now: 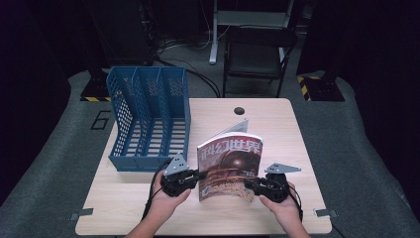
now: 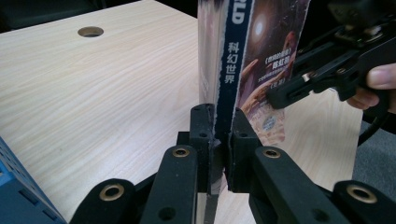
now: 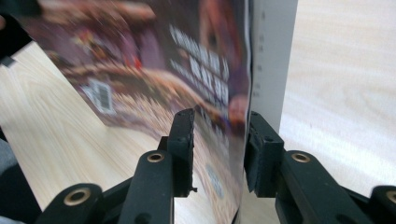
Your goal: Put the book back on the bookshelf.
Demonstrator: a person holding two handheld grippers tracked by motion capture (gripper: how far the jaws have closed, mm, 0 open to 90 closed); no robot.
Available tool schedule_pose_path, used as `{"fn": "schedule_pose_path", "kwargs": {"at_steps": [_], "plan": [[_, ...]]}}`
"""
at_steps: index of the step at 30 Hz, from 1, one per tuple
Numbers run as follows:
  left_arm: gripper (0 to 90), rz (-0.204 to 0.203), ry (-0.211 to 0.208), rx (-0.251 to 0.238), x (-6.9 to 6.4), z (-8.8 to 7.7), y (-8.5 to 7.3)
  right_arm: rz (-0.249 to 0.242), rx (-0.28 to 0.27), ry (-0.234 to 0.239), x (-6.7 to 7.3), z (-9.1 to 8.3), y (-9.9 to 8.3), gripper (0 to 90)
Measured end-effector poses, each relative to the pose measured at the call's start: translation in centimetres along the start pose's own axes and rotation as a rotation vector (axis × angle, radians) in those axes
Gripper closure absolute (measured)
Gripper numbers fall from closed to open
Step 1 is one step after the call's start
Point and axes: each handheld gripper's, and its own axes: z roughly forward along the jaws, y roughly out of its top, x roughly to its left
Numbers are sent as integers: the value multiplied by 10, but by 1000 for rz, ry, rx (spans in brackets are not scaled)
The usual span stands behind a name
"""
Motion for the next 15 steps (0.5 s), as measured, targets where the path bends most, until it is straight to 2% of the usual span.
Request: {"fn": "schedule_pose_path", "kwargs": {"at_steps": [5, 10, 11, 14, 15], "plan": [[836, 23, -5, 1, -2, -2, -1, 2, 55, -8, -4, 8, -7, 670], [836, 15, -14, -5, -6, -3, -2, 14, 71, -12, -6, 13, -11, 687], [837, 35, -9, -6, -6, -3, -2, 8, 69, -14, -7, 13, -11, 702], [837, 30, -17, -14, -9, -2, -3, -9, 60, -37, -2, 14, -11, 799], [838, 28, -32, -6, -9, -3, -2, -22, 54, -48, 0, 14, -10, 814]]}}
